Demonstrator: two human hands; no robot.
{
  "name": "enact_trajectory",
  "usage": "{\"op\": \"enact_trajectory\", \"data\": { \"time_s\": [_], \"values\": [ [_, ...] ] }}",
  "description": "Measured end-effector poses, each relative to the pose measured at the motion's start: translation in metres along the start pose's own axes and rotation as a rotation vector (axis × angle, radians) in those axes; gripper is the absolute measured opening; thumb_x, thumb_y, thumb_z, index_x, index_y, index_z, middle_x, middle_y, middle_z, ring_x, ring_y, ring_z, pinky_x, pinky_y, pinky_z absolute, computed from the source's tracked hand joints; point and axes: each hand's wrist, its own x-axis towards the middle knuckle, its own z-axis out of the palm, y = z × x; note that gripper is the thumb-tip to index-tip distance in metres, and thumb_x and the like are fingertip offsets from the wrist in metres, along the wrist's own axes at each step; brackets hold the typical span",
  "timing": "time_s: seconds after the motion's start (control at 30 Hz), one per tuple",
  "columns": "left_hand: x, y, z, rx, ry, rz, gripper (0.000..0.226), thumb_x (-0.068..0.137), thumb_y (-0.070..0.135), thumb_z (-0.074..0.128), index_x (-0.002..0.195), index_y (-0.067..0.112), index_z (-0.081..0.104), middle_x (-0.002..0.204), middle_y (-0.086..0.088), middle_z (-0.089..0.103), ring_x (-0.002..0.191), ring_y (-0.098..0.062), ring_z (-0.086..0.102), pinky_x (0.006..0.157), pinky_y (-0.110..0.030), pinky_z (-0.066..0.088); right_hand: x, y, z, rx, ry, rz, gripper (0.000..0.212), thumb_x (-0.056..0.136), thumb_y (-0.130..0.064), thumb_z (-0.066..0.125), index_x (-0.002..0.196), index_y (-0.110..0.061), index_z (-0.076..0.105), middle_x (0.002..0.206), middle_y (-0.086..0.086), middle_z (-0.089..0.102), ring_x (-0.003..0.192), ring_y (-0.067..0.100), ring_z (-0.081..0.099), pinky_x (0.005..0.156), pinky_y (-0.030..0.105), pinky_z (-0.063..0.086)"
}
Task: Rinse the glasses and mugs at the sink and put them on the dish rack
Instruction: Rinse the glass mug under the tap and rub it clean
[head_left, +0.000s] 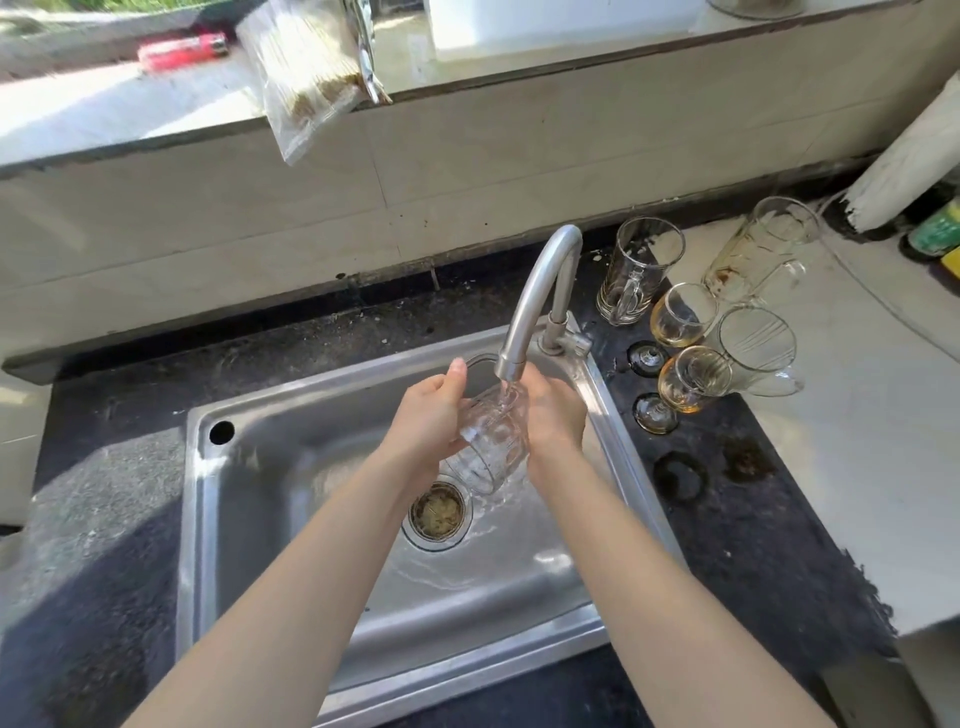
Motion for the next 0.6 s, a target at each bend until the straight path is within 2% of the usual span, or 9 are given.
{"op": "enact_trajectory", "data": {
  "time_s": [0.1, 0.17, 0.2, 0.27, 0.3, 0.37, 0.43, 0.5, 0.6],
  "values": [
    [-0.003, -0.006, 0.001, -0.081, 0.033, -0.018, 0.033, 0.1, 0.044, 0.04, 0.096, 0.017, 0.058, 0.081, 0.009, 0.07, 0.083, -0.011, 0.059, 0.081, -0.033, 0.041, -0.024, 0.018, 0.015, 0.038, 0.057, -0.114, 0.051, 0.085, -0.031, 0.066, 0.126, -0.012, 0.044, 0.123, 0.007, 0.057, 0.107, 0.022, 0.059, 0.091, 0.038, 0.051],
    [-0.005, -0.006, 0.0, -0.127, 0.062, -0.01, 0.037, 0.101, 0.04, 0.039, 0.112, 0.011, 0.059, 0.11, -0.002, 0.07, 0.109, -0.017, 0.062, 0.094, -0.037, 0.046, -0.041, 0.025, 0.017, -0.099, -0.012, -0.18, 0.074, 0.089, -0.032, 0.062, 0.148, -0.018, 0.018, 0.147, 0.007, 0.034, 0.13, 0.021, 0.042, 0.104, 0.029, 0.037],
    [-0.008, -0.005, 0.0, -0.135, 0.086, 0.003, 0.045, 0.101, 0.038, 0.039, 0.121, 0.001, 0.056, 0.12, -0.009, 0.063, 0.117, -0.022, 0.057, 0.094, -0.038, 0.046, -0.04, 0.025, 0.016, -0.132, -0.038, -0.159, 0.075, 0.091, -0.034, 0.06, 0.149, -0.02, 0.015, 0.148, 0.007, 0.034, 0.131, 0.021, 0.042, 0.103, 0.03, 0.037],
    [-0.008, -0.006, -0.001, -0.13, 0.1, 0.048, 0.048, 0.103, 0.034, 0.037, 0.116, -0.009, 0.051, 0.113, -0.005, 0.065, 0.109, -0.02, 0.062, 0.086, -0.034, 0.049, -0.022, 0.013, 0.013, -0.073, -0.101, -0.006, 0.058, 0.09, -0.044, 0.057, 0.138, -0.016, 0.04, 0.128, 0.009, 0.056, 0.114, 0.026, 0.058, 0.093, 0.038, 0.048],
    [-0.008, -0.01, -0.002, -0.132, 0.088, 0.065, 0.043, 0.103, 0.034, 0.036, 0.112, -0.005, 0.052, 0.104, 0.001, 0.069, 0.097, -0.017, 0.067, 0.081, -0.03, 0.048, -0.017, 0.001, 0.012, -0.005, -0.113, 0.112, 0.05, 0.087, -0.051, 0.057, 0.12, -0.014, 0.055, 0.107, 0.01, 0.066, 0.098, 0.028, 0.065, 0.084, 0.041, 0.054],
    [-0.009, -0.013, 0.0, -0.164, 0.083, 0.065, 0.035, 0.103, 0.035, 0.035, 0.108, 0.01, 0.059, 0.098, -0.001, 0.073, 0.088, -0.014, 0.068, 0.082, -0.028, 0.05, -0.014, -0.007, 0.014, 0.024, -0.07, 0.164, 0.048, 0.084, -0.055, 0.055, 0.096, -0.01, 0.062, 0.073, 0.007, 0.067, 0.069, 0.027, 0.068, 0.068, 0.039, 0.058],
    [-0.006, -0.014, 0.0, -0.203, 0.127, 0.054, 0.038, 0.103, 0.036, 0.035, 0.112, 0.008, 0.058, 0.11, -0.007, 0.072, 0.098, -0.015, 0.066, 0.096, -0.036, 0.048, -0.026, 0.002, 0.019, -0.069, 0.0, -0.047, 0.04, 0.091, -0.043, 0.054, 0.108, -0.006, 0.057, 0.079, 0.002, 0.063, 0.065, 0.015, 0.061, 0.061, 0.028, 0.051],
    [-0.005, -0.012, 0.0, -0.192, 0.164, 0.075, 0.037, 0.103, 0.035, 0.035, 0.113, 0.007, 0.057, 0.117, -0.006, 0.068, 0.102, -0.012, 0.063, 0.101, -0.034, 0.045, -0.043, 0.021, 0.021, -0.144, -0.049, -0.212, 0.043, 0.091, -0.038, 0.059, 0.121, -0.011, 0.044, 0.102, -0.002, 0.057, 0.085, 0.012, 0.056, 0.075, 0.025, 0.043],
    [-0.005, -0.016, -0.005, -0.072, 0.136, 0.119, 0.036, 0.102, 0.039, 0.036, 0.104, 0.013, 0.061, 0.113, 0.002, 0.069, 0.107, -0.012, 0.063, 0.093, -0.029, 0.045, -0.025, 0.008, 0.018, -0.049, -0.051, 0.028, 0.045, 0.087, -0.048, 0.058, 0.112, -0.01, 0.055, 0.095, -0.001, 0.059, 0.079, 0.016, 0.058, 0.067, 0.025, 0.048]
  ]
}}
